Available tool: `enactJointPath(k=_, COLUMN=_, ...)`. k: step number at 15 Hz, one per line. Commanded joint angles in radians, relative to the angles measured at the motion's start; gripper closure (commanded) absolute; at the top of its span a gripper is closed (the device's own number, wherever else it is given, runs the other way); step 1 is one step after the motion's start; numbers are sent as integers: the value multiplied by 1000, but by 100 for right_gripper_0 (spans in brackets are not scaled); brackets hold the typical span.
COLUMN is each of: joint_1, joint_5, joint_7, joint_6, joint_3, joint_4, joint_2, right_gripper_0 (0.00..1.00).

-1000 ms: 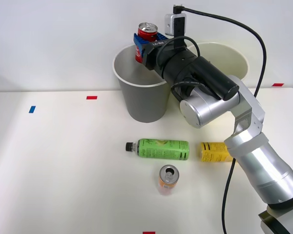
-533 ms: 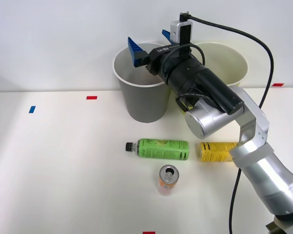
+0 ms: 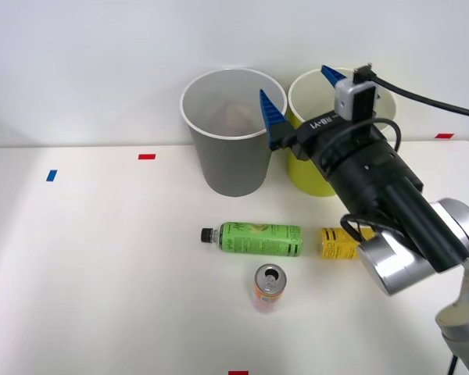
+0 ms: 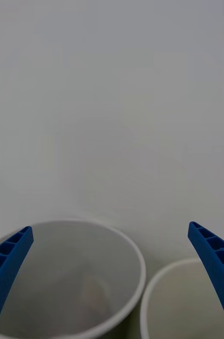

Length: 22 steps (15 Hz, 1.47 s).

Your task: Put cans in the gray bin, plastic bottles in the light green bin

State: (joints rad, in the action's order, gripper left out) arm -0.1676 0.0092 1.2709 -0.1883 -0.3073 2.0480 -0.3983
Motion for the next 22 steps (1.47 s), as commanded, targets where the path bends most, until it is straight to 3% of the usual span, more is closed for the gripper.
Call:
enactJointPath(k=1, joint_1=188, joint_5=0, joint_7=-8, joint_6=75, joint_3=53, joint_4=80, joint_2=-17, right_gripper_0=0)
enactJointPath(k=6, joint_1=467, joint_5=-20, joint_7=-30, joint_6=306, joint_3=145, joint_4=110, joint_2=10, right_gripper_0=0)
enactJointPath(k=10, joint_1=663, joint_5=-25, joint_7=-31, joint_6=391, joint_3=194, joint_4=110, joint_2=118, right_gripper_0=0)
enactJointPath(k=15, joint_1=830, joint_5=-34, joint_7=-42, joint_6=397, joint_3=232, joint_4=109, joint_2=256, right_gripper_0=0)
enactJointPath(k=22, joint_1=959, joint_5=-41, joint_7=-56, joint_6=392, joint_3=283, joint_4=109, joint_2=292, right_gripper_0=0)
